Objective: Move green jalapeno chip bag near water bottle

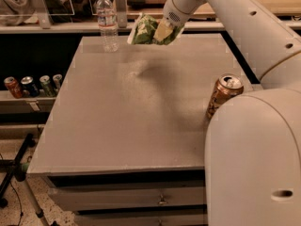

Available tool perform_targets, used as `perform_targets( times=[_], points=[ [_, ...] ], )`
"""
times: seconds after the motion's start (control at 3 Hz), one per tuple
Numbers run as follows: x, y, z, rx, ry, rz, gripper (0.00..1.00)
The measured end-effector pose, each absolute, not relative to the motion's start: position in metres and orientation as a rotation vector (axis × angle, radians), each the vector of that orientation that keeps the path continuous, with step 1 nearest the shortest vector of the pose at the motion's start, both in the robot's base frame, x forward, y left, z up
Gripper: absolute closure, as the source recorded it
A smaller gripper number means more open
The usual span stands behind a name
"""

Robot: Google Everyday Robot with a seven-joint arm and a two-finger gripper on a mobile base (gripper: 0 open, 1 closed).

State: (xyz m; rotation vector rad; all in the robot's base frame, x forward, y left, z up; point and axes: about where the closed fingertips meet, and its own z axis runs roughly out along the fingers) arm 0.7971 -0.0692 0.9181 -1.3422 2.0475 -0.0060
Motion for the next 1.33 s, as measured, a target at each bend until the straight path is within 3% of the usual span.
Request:
perform_targets(
  times=[1.0, 1.33],
  points=[
    [0.811, -0.049, 0.911, -1.271, 2.086, 0.018, 1.0],
    [0.811, -0.044, 0.907, -1.267, 2.098, 0.042, 0.85]
  ],
)
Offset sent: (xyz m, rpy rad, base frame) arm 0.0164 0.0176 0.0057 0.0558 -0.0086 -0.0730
